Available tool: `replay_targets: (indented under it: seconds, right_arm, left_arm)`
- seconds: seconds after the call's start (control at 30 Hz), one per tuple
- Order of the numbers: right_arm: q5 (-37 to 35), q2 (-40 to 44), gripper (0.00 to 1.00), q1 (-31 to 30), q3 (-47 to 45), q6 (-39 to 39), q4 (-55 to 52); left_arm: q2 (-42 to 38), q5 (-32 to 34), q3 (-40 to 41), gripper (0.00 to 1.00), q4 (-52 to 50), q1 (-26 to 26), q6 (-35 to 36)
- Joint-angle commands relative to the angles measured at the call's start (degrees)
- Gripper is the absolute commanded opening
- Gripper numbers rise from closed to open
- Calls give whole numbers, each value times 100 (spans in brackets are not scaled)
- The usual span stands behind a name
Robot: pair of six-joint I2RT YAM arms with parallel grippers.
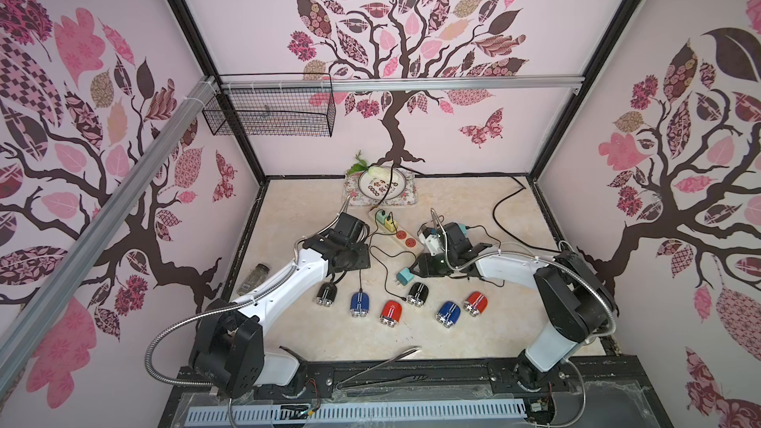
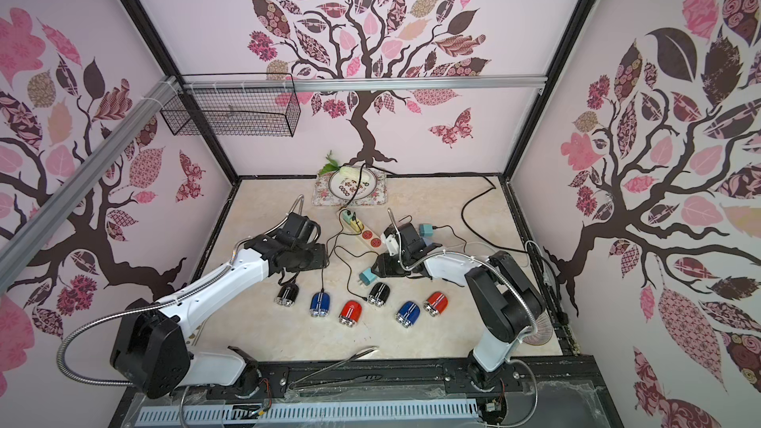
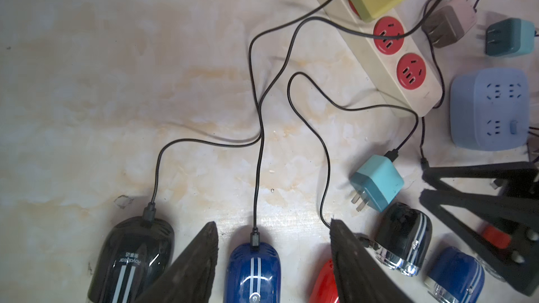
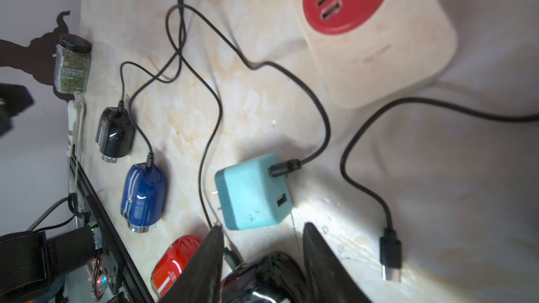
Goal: Unplug the electric shaver
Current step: Place the plug at the center of the board, then pick up the electric shaver from the center of the board.
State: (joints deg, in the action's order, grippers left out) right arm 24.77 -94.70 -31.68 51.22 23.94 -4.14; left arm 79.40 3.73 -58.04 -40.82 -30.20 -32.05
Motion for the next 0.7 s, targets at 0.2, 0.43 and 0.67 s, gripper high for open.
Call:
replay_targets:
  seconds: [0.2,0.43,0.67]
  right_arm:
    - [-403,525,50,26,476,-276,-663]
    - [-394,660,53,14,610,-168,-770]
    - [-352,584,54,-31,635,-49,-733]
  left_arm:
    - [-202,611,737,74,-264,-904,-814]
    - [-249,829,1193,74,-429,-1225,-1374]
    - [-203,720,1413,74,-289,-1335,-1438]
